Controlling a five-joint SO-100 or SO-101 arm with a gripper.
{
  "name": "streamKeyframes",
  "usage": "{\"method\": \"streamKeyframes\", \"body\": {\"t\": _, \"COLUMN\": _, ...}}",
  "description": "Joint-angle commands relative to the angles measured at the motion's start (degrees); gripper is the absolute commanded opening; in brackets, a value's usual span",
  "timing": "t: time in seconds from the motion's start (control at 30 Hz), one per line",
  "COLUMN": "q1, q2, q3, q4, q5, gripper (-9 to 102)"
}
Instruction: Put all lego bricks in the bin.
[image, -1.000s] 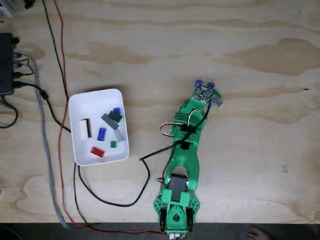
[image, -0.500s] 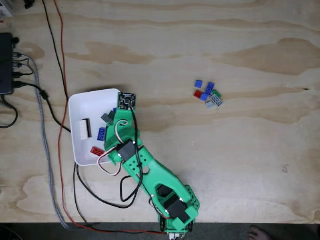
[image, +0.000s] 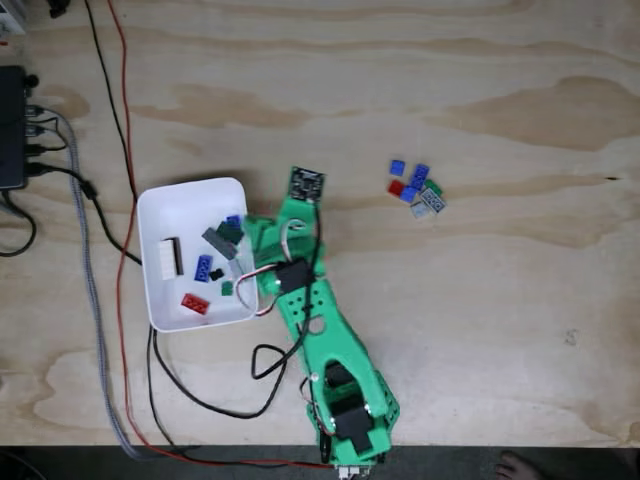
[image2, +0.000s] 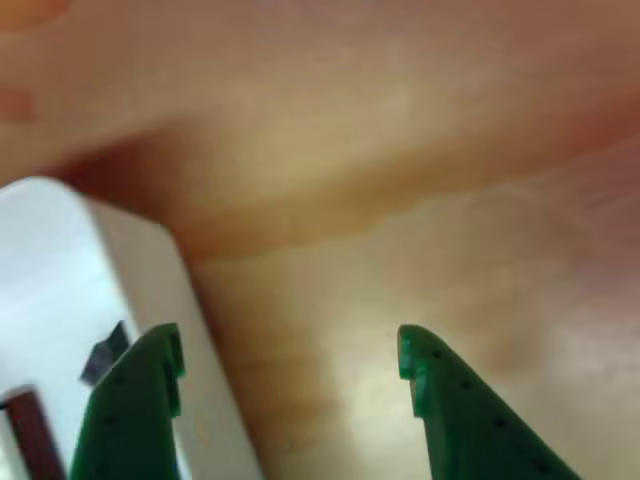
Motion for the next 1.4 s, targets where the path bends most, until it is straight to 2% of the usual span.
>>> {"method": "streamKeyframes", "body": {"t": 0.0, "q1": 17.6, "q2": 0.0, "q3": 19.1, "q4": -25.0, "q5": -18.7, "gripper": 24}}
{"method": "streamKeyframes", "body": {"t": 0.07, "q1": 19.8, "q2": -4.7, "q3": 21.9, "q4": -31.1, "q5": -20.0, "gripper": 24}}
{"method": "streamKeyframes", "body": {"t": 0.23, "q1": 22.6, "q2": -13.3, "q3": 20.0, "q4": -38.9, "q5": -22.0, "gripper": 23}}
{"method": "streamKeyframes", "body": {"t": 0.5, "q1": 27.6, "q2": -26.5, "q3": 10.6, "q4": -44.6, "q5": -24.9, "gripper": 23}}
{"method": "streamKeyframes", "body": {"t": 0.87, "q1": 31.6, "q2": -39.9, "q3": 0.9, "q4": -46.5, "q5": -25.5, "gripper": 20}}
{"method": "streamKeyframes", "body": {"t": 1.03, "q1": 29.8, "q2": -38.7, "q3": 1.3, "q4": -44.6, "q5": -25.7, "gripper": 11}}
{"method": "streamKeyframes", "body": {"t": 1.1, "q1": 29.3, "q2": -37.3, "q3": 1.6, "q4": -42.5, "q5": -25.8, "gripper": 16}}
{"method": "streamKeyframes", "body": {"t": 1.23, "q1": 27.2, "q2": -33.5, "q3": 3.7, "q4": -41.1, "q5": -25.7, "gripper": 17}}
{"method": "streamKeyframes", "body": {"t": 1.37, "q1": 26.2, "q2": -31.3, "q3": 4.2, "q4": -40.1, "q5": -25.3, "gripper": 10}}
